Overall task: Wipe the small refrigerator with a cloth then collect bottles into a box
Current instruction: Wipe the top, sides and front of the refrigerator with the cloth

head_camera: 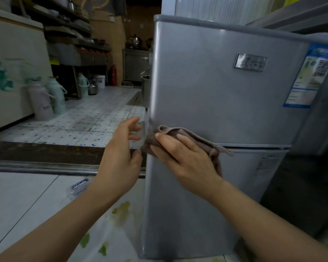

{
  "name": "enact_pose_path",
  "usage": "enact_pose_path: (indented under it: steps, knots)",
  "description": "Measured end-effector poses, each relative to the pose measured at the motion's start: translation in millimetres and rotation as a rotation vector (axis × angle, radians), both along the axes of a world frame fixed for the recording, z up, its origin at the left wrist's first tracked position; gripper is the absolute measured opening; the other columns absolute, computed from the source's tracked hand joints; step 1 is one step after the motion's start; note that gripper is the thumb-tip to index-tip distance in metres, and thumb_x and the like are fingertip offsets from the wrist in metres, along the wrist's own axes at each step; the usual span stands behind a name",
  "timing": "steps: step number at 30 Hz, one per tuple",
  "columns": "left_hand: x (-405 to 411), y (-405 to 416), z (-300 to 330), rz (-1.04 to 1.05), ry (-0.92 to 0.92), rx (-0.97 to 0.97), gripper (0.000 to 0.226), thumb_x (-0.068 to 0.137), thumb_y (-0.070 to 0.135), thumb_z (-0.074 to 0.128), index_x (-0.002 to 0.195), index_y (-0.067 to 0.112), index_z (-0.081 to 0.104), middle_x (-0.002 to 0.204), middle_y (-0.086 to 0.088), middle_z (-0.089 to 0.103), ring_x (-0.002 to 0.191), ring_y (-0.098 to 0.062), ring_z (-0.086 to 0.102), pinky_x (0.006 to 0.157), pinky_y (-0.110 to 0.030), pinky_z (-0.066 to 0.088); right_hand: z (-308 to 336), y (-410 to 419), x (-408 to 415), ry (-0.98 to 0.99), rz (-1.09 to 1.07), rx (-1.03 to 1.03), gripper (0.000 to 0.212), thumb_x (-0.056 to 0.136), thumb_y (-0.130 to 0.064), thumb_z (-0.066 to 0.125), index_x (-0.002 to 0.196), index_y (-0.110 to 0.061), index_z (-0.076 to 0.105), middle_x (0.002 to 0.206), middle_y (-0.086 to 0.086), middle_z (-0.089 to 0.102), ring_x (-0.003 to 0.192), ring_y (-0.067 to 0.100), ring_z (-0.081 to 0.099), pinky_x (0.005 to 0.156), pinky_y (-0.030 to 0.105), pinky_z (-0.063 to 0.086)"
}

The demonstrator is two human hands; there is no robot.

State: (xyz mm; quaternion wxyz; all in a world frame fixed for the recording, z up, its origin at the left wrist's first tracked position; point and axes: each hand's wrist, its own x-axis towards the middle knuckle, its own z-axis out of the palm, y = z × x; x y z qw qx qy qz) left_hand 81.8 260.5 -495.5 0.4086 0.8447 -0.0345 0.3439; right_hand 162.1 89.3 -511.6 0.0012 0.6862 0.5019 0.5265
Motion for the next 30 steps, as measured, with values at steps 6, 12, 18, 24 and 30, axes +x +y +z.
enact_pose_path:
  steps: [6,12,18,24,30]
  knots:
    - [9,-17,1,0.020,0.005,0.039,0.060,0.083,0.010,0.062,0.135,0.027,0.038,0.119,0.010,0.054,0.102,-0.006,0.053,0.091,-0.033,0.049,-24,-93,31,-0.079,-0.184,0.187,0.039,0.093,-0.004,0.040,0.129,-0.014,0.050,0.135,0.012,0.041,0.129,0.023,0.038,0.111,0.041,0.027]
    - [20,-29,1,0.151,-0.025,-0.010,0.047,0.080,0.018,0.068,0.122,0.022,0.046,0.108,0.003,0.055,0.091,-0.016,0.058,0.082,-0.043,0.053,-26,-46,18,0.064,-0.012,0.266,0.036,0.089,-0.002,0.048,0.124,-0.007,0.056,0.139,0.012,0.043,0.133,0.026,0.037,0.111,0.042,0.025]
    - [20,-27,-2,0.146,-0.058,-0.030,0.046,0.079,0.012,0.071,0.118,0.024,0.049,0.103,0.006,0.058,0.088,-0.005,0.055,0.068,-0.020,0.052,-18,-9,10,0.021,0.005,0.207,0.035,0.094,-0.007,0.043,0.125,-0.010,0.060,0.134,0.012,0.056,0.128,0.025,0.046,0.110,0.039,0.029]
    - [20,-26,-1,0.094,-0.057,-0.098,0.042,0.081,0.007,0.066,0.110,0.031,0.048,0.095,0.015,0.057,0.089,-0.004,0.056,0.061,-0.004,0.046,-26,-99,39,-0.113,-0.136,0.230,0.048,0.082,-0.006,0.060,0.127,-0.018,0.052,0.138,0.008,0.040,0.132,0.021,0.037,0.114,0.039,0.024]
    - [23,-38,-4,0.067,-0.085,-0.094,0.040,0.082,0.007,0.066,0.110,0.030,0.048,0.097,0.011,0.057,0.090,-0.006,0.056,0.063,-0.011,0.051,-41,-157,61,0.054,-0.289,0.423,0.044,0.082,-0.006,0.061,0.121,-0.016,0.044,0.131,0.012,0.034,0.122,0.034,0.038,0.105,0.057,0.032]
